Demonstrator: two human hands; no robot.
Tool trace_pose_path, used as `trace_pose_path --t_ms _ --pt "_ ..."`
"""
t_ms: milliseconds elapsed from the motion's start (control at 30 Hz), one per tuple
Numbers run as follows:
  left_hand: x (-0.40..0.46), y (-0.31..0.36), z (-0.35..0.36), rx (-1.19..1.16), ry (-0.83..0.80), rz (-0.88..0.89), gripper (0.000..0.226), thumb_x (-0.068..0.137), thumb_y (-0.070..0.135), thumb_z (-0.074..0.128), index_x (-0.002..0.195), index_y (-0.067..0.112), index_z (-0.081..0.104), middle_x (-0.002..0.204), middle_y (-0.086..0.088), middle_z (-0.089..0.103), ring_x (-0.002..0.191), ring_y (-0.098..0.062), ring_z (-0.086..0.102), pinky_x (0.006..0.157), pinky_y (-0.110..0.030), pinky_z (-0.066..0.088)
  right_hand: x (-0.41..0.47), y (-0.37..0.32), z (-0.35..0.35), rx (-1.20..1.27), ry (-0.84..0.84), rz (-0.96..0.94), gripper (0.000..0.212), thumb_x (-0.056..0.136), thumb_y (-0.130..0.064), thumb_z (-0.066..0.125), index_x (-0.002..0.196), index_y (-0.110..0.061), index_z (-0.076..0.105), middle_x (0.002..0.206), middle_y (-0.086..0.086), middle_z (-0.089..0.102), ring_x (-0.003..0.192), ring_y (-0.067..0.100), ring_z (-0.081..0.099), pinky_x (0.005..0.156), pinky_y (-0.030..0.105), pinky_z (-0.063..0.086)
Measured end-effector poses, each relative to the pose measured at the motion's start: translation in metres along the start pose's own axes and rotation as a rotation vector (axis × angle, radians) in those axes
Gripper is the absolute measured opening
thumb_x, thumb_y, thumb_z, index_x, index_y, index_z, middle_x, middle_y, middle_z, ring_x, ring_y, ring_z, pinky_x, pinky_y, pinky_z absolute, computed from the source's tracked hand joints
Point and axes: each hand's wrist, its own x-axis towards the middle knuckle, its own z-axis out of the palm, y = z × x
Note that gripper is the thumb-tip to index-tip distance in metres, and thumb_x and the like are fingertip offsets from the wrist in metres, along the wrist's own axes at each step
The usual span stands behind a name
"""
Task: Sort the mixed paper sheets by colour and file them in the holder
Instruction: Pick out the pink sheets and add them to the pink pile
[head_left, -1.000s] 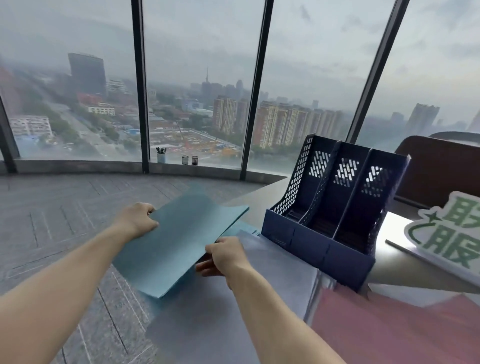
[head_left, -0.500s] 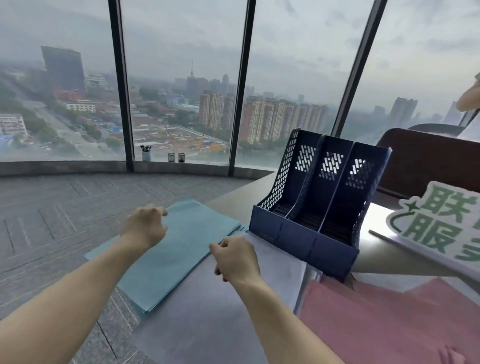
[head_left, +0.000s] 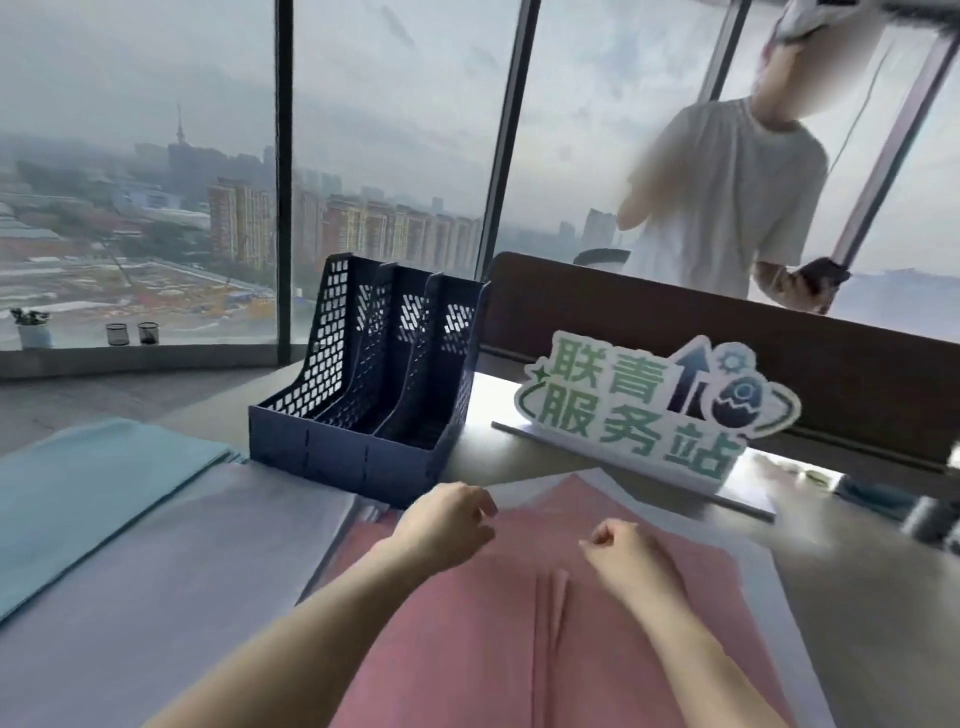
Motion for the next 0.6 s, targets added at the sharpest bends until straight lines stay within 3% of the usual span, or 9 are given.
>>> trace_pose_path --t_ms 133,300,500,600 --pt "0.028 0.047 0.042 0.094 -0.153 0.016 0.053 0.082 0.046 0.07 0.13 0.03 0.058 0.129 0.001 0.055 0.119 -0.021 0.053 0.098 -0.033 0.045 0.005 0.073 -0.034 -0.169 -0.015 0.184 0.055 0.084 -0.059 0.058 0.124 -0.021 0.059 0.127 0.003 0.06 0.114 0.025 0.059 0.088 0.032 0.048" --pt "0.065 0.065 0.064 0.194 -0.26 -0.039 0.079 0.071 0.058 0.075 0.139 0.026 0.049 0.136 -0.003 0.049 0.128 -0.026 0.043 0.103 -0.04 0.044 0.015 0.116 -0.049 -0.201 -0.018 0.296 0.08 0.069 -0.077 0.061 0.128 -0.022 0.06 0.129 0.006 0.057 0.118 0.028 0.055 0.095 0.034 0.049" --pt "0.096 0.064 0.075 0.32 -0.343 -0.068 0.102 0.043 0.079 0.062 0.129 0.025 0.055 0.124 -0.003 0.051 0.118 -0.024 0.045 0.1 -0.036 0.044 0.032 0.125 -0.055 -0.175 -0.062 0.352 0.07 0.07 -0.063 0.072 0.121 -0.015 0.064 0.123 0.005 0.065 0.115 0.025 0.06 0.09 0.028 0.049" --pt "0.102 0.071 0.073 0.356 -0.323 -0.107 0.096 0.051 0.08 0.07 0.129 0.027 0.054 0.128 -0.002 0.051 0.121 -0.025 0.045 0.098 -0.039 0.042 0.04 0.133 -0.054 -0.08 -0.105 0.38 0.062 0.069 -0.053 0.078 0.117 -0.016 0.064 0.12 0.004 0.067 0.106 0.023 0.065 0.078 0.025 0.05"
